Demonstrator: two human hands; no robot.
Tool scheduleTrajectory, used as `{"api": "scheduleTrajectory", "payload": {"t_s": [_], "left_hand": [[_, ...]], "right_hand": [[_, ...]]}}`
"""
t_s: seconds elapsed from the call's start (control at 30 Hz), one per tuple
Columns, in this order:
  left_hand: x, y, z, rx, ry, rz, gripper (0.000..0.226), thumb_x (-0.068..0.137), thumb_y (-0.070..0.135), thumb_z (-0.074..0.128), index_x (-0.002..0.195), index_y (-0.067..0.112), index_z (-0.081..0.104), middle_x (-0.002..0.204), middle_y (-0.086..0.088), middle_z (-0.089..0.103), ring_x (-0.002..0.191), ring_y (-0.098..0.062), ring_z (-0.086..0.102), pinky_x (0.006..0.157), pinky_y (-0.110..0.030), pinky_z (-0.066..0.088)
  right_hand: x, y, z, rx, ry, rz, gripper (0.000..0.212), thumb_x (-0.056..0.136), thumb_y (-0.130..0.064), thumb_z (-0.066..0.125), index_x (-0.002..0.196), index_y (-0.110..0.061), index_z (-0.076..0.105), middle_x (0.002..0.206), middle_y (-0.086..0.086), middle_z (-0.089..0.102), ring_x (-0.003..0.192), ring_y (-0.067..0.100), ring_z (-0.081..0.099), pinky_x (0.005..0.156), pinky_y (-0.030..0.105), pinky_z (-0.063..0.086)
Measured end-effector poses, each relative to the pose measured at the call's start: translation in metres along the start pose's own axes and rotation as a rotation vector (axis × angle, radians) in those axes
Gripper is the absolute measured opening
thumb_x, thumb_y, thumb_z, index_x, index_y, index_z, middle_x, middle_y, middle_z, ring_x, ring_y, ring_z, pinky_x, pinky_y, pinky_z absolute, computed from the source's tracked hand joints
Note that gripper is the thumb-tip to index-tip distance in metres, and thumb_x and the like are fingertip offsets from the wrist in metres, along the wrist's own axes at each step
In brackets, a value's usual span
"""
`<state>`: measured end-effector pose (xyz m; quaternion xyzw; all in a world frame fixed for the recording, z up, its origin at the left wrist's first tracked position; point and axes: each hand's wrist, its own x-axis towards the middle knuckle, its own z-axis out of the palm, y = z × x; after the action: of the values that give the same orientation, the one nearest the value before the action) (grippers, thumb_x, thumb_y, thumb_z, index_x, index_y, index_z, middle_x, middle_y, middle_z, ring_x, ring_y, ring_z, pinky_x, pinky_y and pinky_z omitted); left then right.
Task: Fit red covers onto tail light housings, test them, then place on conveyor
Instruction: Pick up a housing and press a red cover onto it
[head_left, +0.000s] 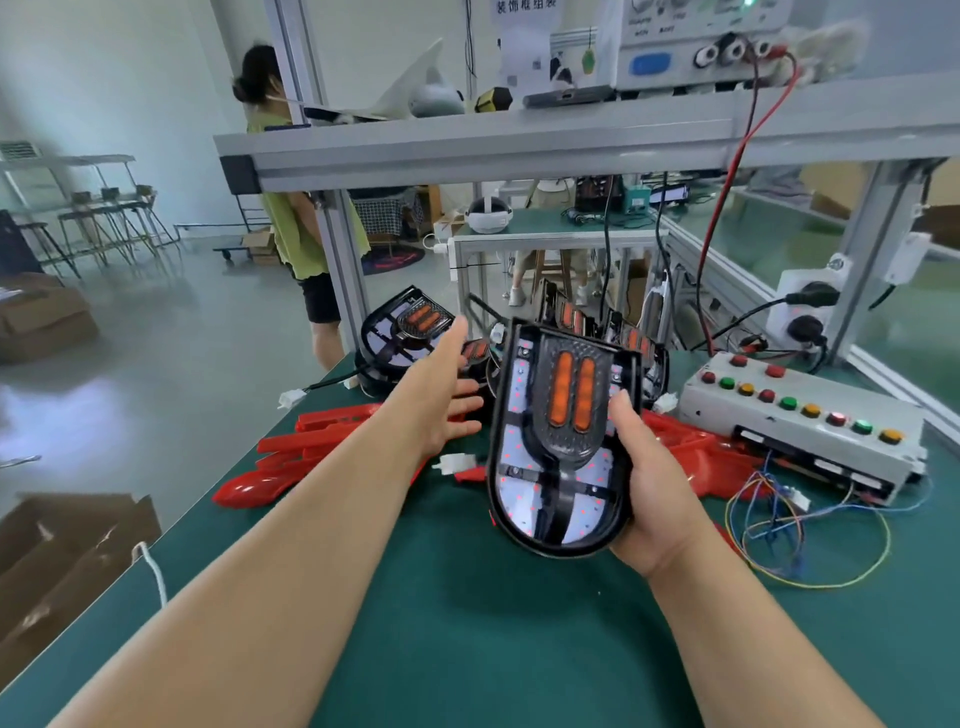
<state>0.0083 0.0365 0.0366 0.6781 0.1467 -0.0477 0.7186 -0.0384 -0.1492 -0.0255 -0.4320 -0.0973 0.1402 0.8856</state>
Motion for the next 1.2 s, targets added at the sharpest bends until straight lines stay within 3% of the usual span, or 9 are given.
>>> {"api": "scheduleTrajectory", "payload": {"t_s": [0.13, 0.33, 0.53, 0.6, 0.67, 0.83, 1.03, 1.13, 1.2], "left_hand": [[0.005, 0.016, 0.011, -0.003, -0.054, 0.027, 0.049, 0.083, 0.060, 0.066, 0.102, 0.015, 0.064, 0.108, -0.011, 0.071, 0.092, -0.031, 0.068, 0.090, -0.048, 0.056], [0.017, 0.026, -0.001, -0.048, 0.187, 0.206, 0.021, 0.095, 0.000, 0.057, 0.114, 0.001, 0.063, 0.076, -0.008, 0.064, 0.053, -0.009, 0.054, 0.050, -0.018, 0.049], [-0.011, 0.023, -0.022, 0.014, 0.176, 0.584, 0.031, 0.100, 0.008, 0.051, 0.101, 0.031, 0.070, 0.066, 0.008, 0.060, 0.053, -0.003, 0.048, 0.052, -0.015, 0.043], [-0.022, 0.021, -0.027, 0.142, 0.232, 0.675, 0.034, 0.098, 0.010, 0.052, 0.096, 0.038, 0.071, 0.059, 0.012, 0.056, 0.050, -0.001, 0.046, 0.052, -0.016, 0.041], [-0.033, 0.020, -0.029, 0.250, 0.267, 0.739, 0.033, 0.095, 0.019, 0.055, 0.086, 0.044, 0.074, 0.055, 0.014, 0.053, 0.050, -0.002, 0.043, 0.056, -0.020, 0.039], [-0.048, 0.027, -0.034, 0.327, 0.166, 0.715, 0.021, 0.079, 0.035, 0.057, 0.080, 0.029, 0.077, 0.050, 0.011, 0.037, 0.051, -0.006, 0.034, 0.050, -0.019, 0.033], [-0.046, 0.032, -0.044, 0.416, -0.198, 0.561, 0.024, 0.079, 0.023, 0.055, 0.073, 0.013, 0.075, 0.047, 0.005, 0.030, 0.044, -0.010, 0.026, 0.043, -0.017, 0.027], [-0.046, 0.025, -0.043, 0.439, -0.218, 0.495, 0.023, 0.078, 0.021, 0.054, 0.065, 0.016, 0.073, 0.056, -0.007, 0.036, 0.053, -0.019, 0.029, 0.051, -0.022, 0.026], [-0.048, 0.021, -0.042, 0.469, -0.192, 0.454, 0.021, 0.076, 0.015, 0.057, 0.061, 0.016, 0.071, 0.059, -0.013, 0.044, 0.057, -0.022, 0.036, 0.058, -0.031, 0.033]], "right_hand": [[-0.004, 0.002, 0.004, -0.148, -0.068, 0.077, 0.057, 0.091, -0.060, 0.051, 0.125, -0.017, 0.069, 0.129, 0.013, 0.067, 0.120, 0.029, 0.063, 0.091, 0.039, 0.056], [-0.007, -0.003, 0.003, -0.201, -0.152, 0.116, 0.053, 0.096, -0.053, 0.050, 0.127, -0.013, 0.067, 0.131, 0.015, 0.065, 0.123, 0.030, 0.061, 0.098, 0.039, 0.053], [-0.006, -0.004, 0.009, -0.332, -0.041, -0.129, 0.050, 0.087, -0.048, 0.061, 0.126, -0.017, 0.067, 0.134, 0.012, 0.064, 0.126, 0.028, 0.059, 0.110, 0.049, 0.042], [-0.009, -0.004, 0.012, -0.621, 0.097, -0.362, 0.042, 0.080, -0.053, 0.063, 0.114, -0.031, 0.073, 0.151, -0.005, 0.047, 0.136, 0.006, 0.046, 0.115, 0.033, 0.036], [-0.011, 0.000, 0.013, -0.871, 0.128, -0.552, 0.058, 0.080, -0.056, 0.061, 0.118, -0.014, 0.072, 0.163, -0.016, 0.017, 0.143, -0.013, 0.018, 0.114, 0.011, 0.018], [-0.016, 0.003, 0.016, -1.031, 0.138, -0.678, 0.049, 0.083, -0.057, 0.052, 0.086, -0.013, 0.074, 0.166, -0.015, 0.000, 0.151, 0.003, -0.013, 0.124, 0.042, -0.002], [-0.018, -0.001, 0.019, -0.879, 0.070, -0.590, 0.035, 0.084, -0.053, 0.051, 0.101, -0.032, 0.074, 0.153, -0.021, 0.038, 0.149, 0.000, 0.016, 0.123, 0.038, 0.016], [-0.019, -0.001, 0.021, -0.742, -0.001, -0.552, 0.022, 0.088, -0.046, 0.054, 0.096, -0.039, 0.074, 0.113, -0.021, 0.067, 0.116, 0.001, 0.058, 0.099, 0.028, 0.042], [-0.019, 0.000, 0.021, -0.715, -0.003, -0.516, 0.024, 0.087, -0.046, 0.055, 0.092, -0.032, 0.074, 0.098, -0.015, 0.070, 0.097, 0.003, 0.063, 0.088, 0.023, 0.045]]}}
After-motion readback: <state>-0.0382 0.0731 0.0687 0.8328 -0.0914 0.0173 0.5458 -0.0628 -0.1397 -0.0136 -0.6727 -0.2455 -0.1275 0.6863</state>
